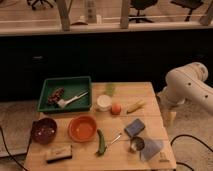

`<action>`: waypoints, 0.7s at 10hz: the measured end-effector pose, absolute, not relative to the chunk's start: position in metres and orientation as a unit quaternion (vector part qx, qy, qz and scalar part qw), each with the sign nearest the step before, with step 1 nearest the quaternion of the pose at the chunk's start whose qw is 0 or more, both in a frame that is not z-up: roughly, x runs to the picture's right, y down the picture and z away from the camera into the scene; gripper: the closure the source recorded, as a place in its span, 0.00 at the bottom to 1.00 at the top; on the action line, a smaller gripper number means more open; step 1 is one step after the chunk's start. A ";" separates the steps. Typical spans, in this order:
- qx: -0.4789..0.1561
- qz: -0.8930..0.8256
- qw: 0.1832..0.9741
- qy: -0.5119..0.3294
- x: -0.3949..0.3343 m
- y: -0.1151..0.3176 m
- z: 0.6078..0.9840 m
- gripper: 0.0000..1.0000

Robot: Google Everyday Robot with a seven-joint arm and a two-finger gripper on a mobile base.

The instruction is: Place banana in red bowl

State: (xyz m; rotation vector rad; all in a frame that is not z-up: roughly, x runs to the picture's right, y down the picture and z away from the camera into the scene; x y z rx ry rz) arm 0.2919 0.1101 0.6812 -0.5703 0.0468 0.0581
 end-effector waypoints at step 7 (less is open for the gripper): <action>-0.272 -0.006 0.962 0.012 0.277 0.116 0.716 0.20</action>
